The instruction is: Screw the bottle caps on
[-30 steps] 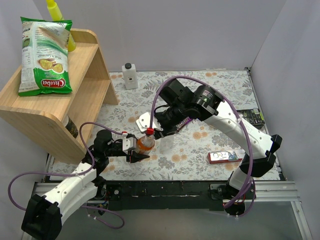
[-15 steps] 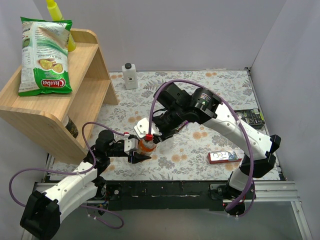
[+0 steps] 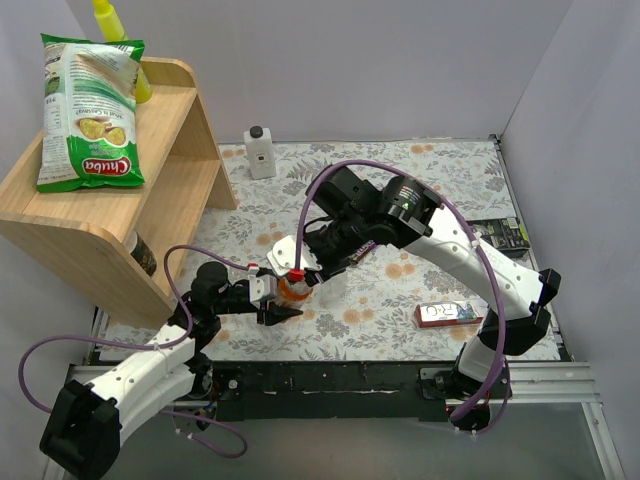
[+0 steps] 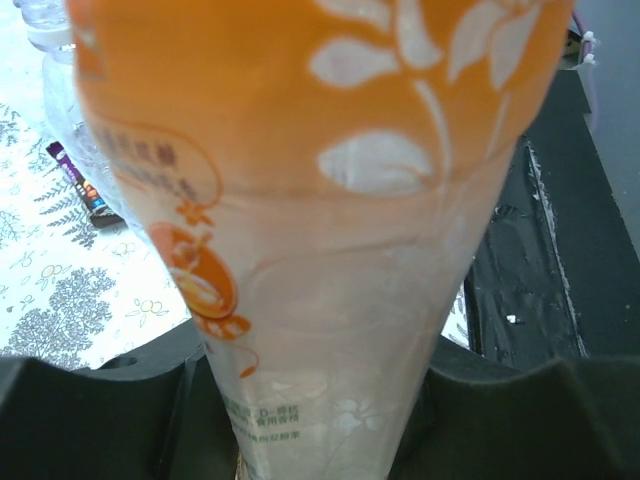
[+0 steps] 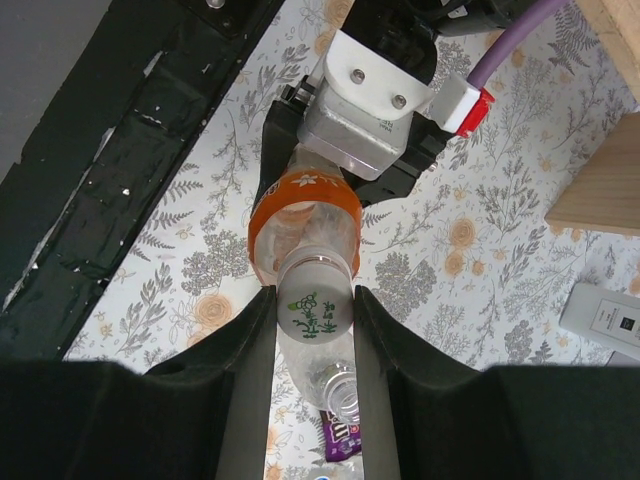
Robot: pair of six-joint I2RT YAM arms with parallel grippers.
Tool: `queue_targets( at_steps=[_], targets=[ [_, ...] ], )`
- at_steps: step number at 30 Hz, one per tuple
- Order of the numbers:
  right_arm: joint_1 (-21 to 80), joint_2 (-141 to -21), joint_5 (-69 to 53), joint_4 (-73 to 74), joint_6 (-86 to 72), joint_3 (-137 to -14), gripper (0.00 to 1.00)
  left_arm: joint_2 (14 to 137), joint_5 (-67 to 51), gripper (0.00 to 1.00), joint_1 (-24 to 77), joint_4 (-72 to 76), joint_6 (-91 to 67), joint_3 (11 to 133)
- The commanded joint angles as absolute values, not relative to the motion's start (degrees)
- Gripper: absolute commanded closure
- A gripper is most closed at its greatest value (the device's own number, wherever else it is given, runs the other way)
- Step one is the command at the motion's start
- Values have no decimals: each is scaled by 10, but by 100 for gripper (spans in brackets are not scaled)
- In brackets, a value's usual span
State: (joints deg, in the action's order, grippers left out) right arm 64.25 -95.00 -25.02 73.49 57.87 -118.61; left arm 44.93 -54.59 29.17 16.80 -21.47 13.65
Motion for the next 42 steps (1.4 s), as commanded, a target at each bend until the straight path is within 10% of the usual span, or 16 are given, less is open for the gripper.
queue_targets(
  at_steps=[1, 42],
  targets=[
    [647, -961, -238, 750, 573, -1173, 76, 446, -523, 100, 295, 229, -218, 139],
    [621, -1092, -152, 749, 180, -1227, 99, 483, -384, 100, 313, 341, -254, 100]
  ],
)
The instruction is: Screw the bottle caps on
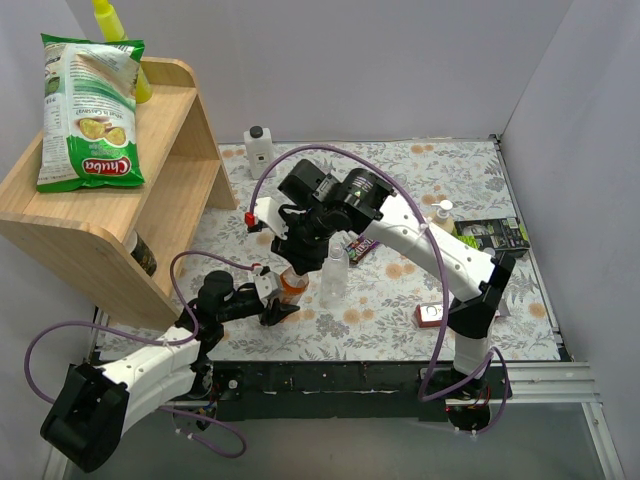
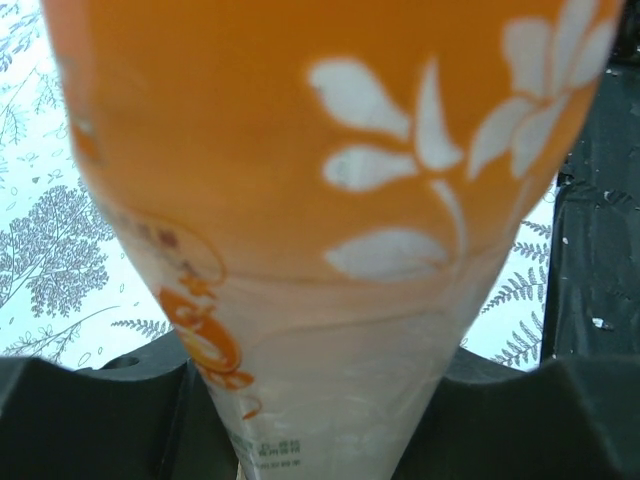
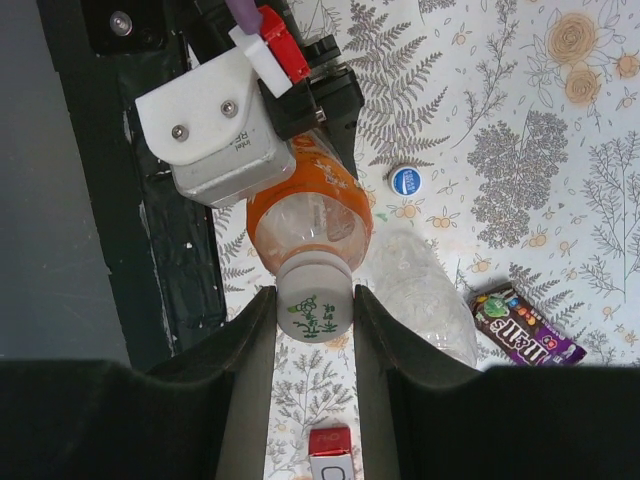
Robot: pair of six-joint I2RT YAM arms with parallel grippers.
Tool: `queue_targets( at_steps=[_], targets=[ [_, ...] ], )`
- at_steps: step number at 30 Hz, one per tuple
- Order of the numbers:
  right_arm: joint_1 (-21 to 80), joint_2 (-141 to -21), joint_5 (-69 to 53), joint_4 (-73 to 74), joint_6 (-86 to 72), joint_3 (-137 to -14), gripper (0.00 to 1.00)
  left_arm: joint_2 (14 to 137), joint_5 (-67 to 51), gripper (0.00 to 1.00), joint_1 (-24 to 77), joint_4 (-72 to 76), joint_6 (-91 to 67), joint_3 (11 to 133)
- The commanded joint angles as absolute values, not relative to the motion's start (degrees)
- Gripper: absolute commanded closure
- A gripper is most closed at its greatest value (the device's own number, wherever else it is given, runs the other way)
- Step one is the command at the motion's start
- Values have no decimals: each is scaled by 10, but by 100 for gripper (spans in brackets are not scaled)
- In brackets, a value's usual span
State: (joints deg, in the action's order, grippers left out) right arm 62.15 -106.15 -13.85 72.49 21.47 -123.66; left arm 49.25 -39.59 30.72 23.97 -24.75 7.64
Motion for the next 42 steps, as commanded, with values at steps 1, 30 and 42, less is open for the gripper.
queue_targets(
  at_steps=[1, 30, 42],
  targets=[
    [621, -1092, -150, 748, 180, -1227, 99, 485, -368, 100, 313, 341, -262, 98],
    [622, -833, -199, 670, 589, -1030, 23, 524, -491, 100, 313, 245, -236, 119],
    [627, -827, -246, 653, 790, -1001, 39, 532, -550, 100, 313, 62, -77, 198]
  ],
)
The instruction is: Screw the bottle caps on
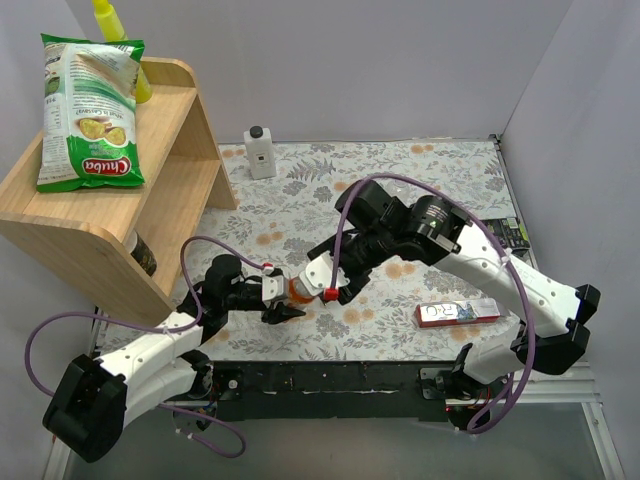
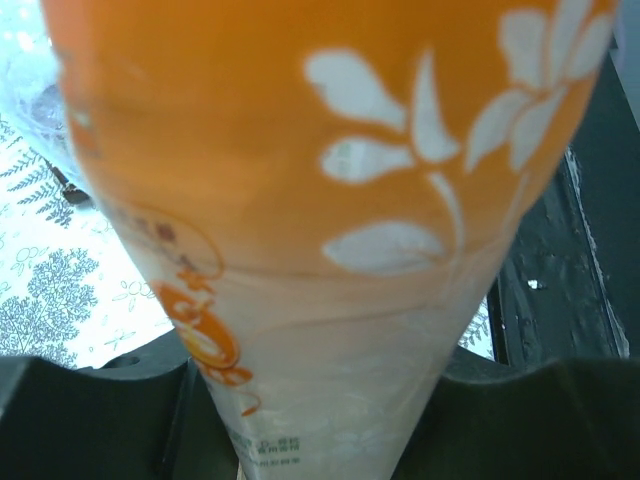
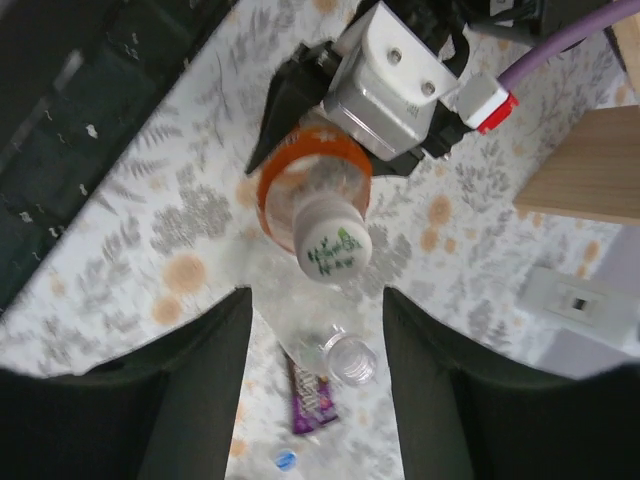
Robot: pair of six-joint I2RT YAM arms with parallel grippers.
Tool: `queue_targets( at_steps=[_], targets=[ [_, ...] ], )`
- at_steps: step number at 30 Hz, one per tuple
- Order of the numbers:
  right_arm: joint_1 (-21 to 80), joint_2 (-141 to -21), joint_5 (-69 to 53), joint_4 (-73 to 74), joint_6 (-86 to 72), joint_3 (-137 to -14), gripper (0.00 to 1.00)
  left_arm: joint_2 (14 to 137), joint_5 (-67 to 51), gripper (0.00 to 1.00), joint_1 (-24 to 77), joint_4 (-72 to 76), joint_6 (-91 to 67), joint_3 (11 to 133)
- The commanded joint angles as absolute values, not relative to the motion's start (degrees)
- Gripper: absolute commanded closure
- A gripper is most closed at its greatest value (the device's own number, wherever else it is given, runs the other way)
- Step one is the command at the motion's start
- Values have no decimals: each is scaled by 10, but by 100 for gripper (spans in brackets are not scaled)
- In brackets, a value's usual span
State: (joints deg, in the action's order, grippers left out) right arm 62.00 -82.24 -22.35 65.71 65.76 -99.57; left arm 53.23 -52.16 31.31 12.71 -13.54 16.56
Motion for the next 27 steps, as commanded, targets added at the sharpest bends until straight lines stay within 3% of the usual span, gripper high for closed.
queue_targets(
  at_steps=[1, 15, 23, 27],
  targets=[
    [627, -831, -250, 655, 794, -1003, 40, 532, -548, 100, 313, 58, -73, 199],
    [630, -881, -272, 723, 856, -1064, 56, 541, -540, 100, 314, 47, -60, 213],
    [630, -898, -273, 750, 863, -1083, 60, 530, -531, 100, 314, 61, -71, 207],
    [630, -901, -265, 750, 853, -1077, 68, 523, -516, 100, 314, 81, -90, 201]
  ],
)
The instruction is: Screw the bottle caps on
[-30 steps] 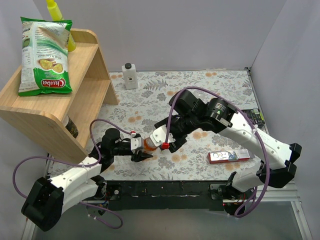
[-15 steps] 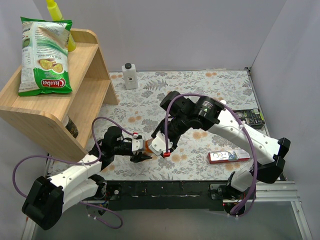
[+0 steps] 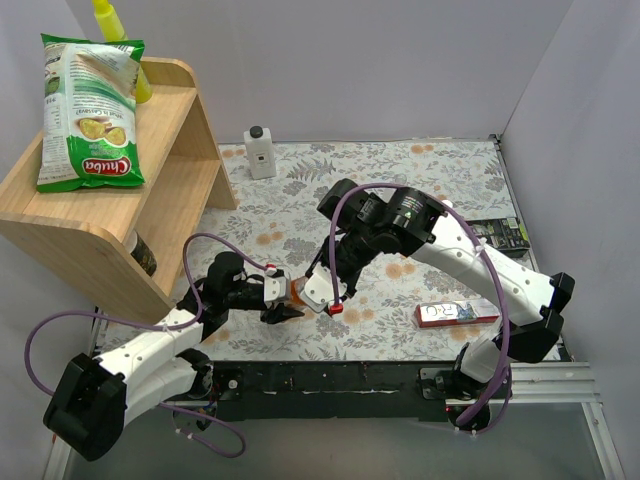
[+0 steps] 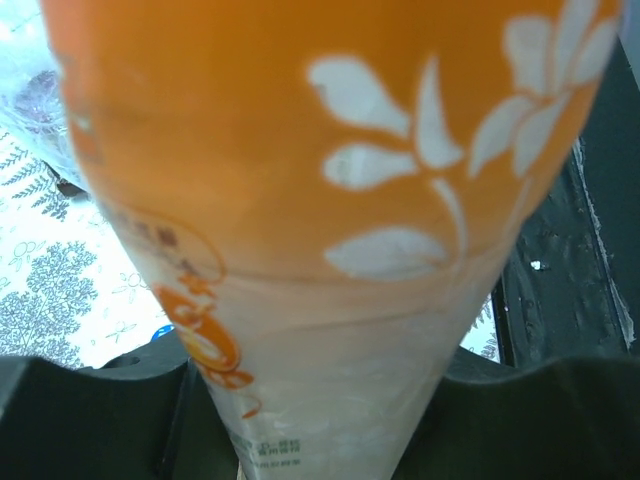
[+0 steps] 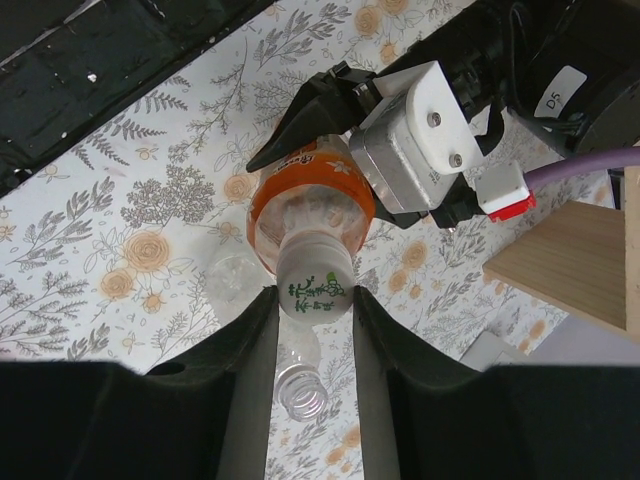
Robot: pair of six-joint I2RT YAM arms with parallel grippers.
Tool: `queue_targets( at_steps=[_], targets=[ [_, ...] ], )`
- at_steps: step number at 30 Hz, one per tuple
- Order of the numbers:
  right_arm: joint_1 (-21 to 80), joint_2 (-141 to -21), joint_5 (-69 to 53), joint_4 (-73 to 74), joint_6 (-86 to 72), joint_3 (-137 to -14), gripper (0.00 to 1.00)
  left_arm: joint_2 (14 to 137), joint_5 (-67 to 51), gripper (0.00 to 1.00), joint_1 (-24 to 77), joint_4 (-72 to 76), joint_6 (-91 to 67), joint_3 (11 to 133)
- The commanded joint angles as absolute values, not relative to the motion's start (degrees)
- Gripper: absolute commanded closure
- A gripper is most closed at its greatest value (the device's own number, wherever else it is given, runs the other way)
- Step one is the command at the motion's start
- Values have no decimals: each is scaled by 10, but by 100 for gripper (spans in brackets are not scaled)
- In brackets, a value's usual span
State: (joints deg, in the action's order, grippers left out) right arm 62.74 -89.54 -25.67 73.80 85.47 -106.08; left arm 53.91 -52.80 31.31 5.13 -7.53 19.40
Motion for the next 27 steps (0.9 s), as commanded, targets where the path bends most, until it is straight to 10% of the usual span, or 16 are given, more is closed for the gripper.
queue_targets(
  at_steps=[1, 22, 27],
  targets=[
    [631, -903, -264, 750, 849, -1076, 70, 522, -511, 100, 314, 90, -110, 200],
    [548, -1104, -355, 735, 218, -1290, 99, 492, -208, 100, 316, 225, -248, 168],
    [543, -1093, -295, 748, 257, -1369, 51, 493, -232, 100, 316, 159, -260, 174]
  ],
)
